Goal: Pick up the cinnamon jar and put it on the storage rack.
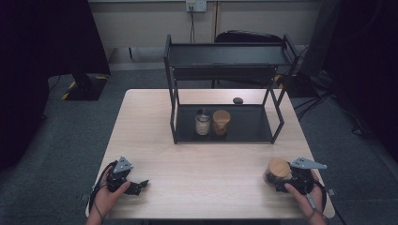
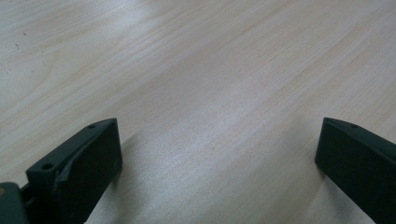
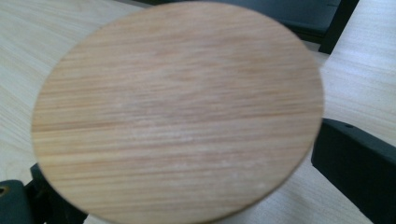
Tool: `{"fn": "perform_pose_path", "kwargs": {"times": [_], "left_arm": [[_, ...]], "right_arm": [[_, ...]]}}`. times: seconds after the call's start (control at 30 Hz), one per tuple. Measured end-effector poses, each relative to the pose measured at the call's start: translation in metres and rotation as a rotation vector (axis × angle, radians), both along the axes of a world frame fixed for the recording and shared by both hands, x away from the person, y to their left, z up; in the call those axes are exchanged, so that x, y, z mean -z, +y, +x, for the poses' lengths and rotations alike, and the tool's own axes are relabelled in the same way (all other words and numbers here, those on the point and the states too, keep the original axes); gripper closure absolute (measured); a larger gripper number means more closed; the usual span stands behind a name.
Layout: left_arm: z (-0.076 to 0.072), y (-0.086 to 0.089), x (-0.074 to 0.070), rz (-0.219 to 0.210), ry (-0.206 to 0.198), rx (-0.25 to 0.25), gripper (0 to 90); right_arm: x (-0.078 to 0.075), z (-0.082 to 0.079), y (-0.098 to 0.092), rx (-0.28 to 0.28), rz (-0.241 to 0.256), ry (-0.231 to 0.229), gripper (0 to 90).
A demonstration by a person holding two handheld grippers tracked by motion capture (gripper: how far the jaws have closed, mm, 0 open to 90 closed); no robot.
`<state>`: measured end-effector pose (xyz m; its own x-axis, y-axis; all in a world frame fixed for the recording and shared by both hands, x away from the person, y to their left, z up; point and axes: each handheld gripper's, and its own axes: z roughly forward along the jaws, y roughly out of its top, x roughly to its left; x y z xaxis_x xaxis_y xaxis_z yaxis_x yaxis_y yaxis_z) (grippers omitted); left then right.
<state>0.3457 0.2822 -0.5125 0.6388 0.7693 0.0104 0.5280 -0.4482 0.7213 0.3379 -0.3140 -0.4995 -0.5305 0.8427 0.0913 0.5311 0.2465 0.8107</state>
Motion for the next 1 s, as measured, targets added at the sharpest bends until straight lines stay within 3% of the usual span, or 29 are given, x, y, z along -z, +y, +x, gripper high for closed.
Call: {"fn": "perform_pose_path", "kwargs": {"times": [0.23, 0.4, 0.6, 1.0], "left_arm": [[-0.0007, 0.0002, 0.0, 0.0, 0.0, 0.002, 0.1], [-0.0008, 0.0003, 0.0, 0.0, 0.0, 0.002, 0.1], [-0.0009, 0.0004, 0.0, 0.0, 0.0, 0.003, 0.1], [-0.0011, 0.0005, 0.0, 0.0, 0.0, 0.004, 0.1]], "right_arm": [[0.0007, -0.0014, 0.0014, -0.021, -0.059, -0.018, 1.0], [0.0026, -0.0023, 0.0019, -0.031, -0.061, -0.009, 1.1], [0.0047, -0.0031, 0.0036, -0.047, -0.099, -0.011, 1.3], [0.0058, -0.0044, 0.0036, -0.057, -0.103, -0.014, 1.6]]}}
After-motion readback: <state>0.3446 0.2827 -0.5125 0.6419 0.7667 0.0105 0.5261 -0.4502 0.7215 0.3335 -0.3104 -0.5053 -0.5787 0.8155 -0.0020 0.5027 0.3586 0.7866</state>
